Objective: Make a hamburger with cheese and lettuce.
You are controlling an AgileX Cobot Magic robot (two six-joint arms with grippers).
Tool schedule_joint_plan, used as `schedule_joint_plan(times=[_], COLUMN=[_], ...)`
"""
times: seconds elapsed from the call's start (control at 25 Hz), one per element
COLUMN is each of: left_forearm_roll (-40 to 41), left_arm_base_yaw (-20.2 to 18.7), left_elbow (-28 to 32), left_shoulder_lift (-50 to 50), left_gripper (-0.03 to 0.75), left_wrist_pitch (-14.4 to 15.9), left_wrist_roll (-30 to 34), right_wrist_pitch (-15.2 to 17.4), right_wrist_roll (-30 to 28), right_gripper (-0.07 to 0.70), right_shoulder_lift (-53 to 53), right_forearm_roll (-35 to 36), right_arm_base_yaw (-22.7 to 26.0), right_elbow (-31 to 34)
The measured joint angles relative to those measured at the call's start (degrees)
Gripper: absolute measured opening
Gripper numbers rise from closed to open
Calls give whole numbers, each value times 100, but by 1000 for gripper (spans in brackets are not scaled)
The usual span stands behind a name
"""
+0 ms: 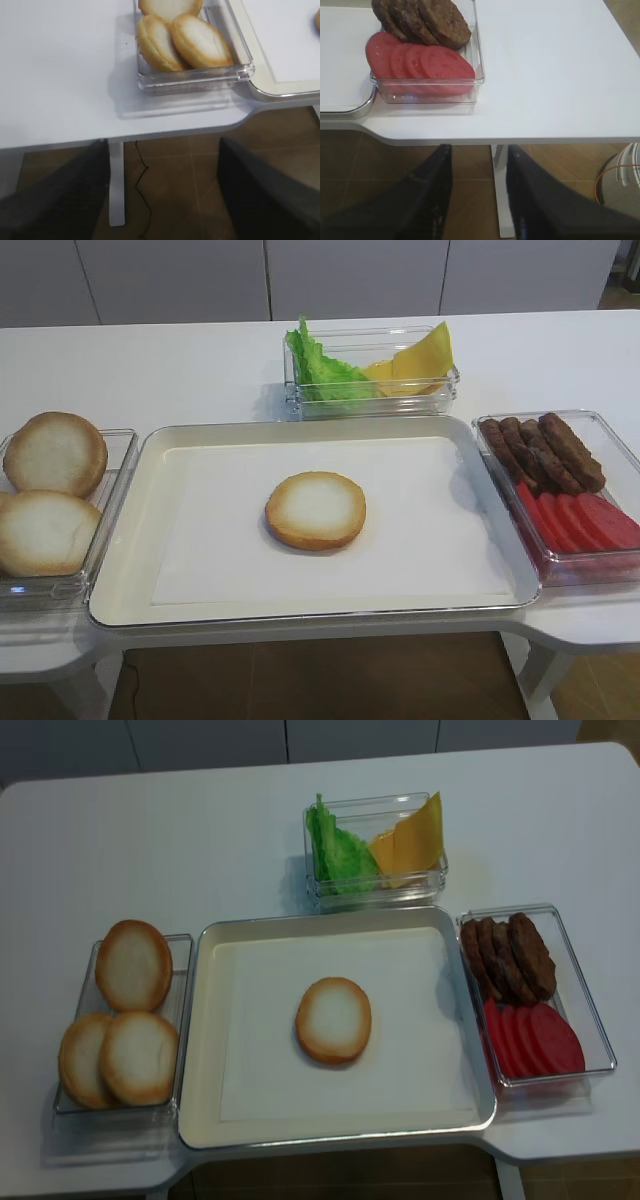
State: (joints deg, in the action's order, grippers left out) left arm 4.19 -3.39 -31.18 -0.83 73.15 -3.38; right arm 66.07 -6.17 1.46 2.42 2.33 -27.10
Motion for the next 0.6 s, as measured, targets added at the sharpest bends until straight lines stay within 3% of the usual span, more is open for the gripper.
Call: schedule_joint_plan(times=[0.12,0.28,0.6], left_forearm_roll=[0,0,-141], left_arm_base_yaw=[0,0,0], left_elbow=[85,183,309], left_shoulder_lift=[-7,-14,-14], left_gripper=[490,490,479], left_wrist_pitch=[-38,-375,-521], left_wrist_roll=[53,163,175], right_wrist_pitch=[0,0,0], right_wrist_roll=[0,0,0], right_gripper=[279,279,279], right_shoulder_lift=[0,0,0], right_forearm_roll=[0,0,0], right_arm_base_yaw=[0,0,0], right_elbow=[0,0,0])
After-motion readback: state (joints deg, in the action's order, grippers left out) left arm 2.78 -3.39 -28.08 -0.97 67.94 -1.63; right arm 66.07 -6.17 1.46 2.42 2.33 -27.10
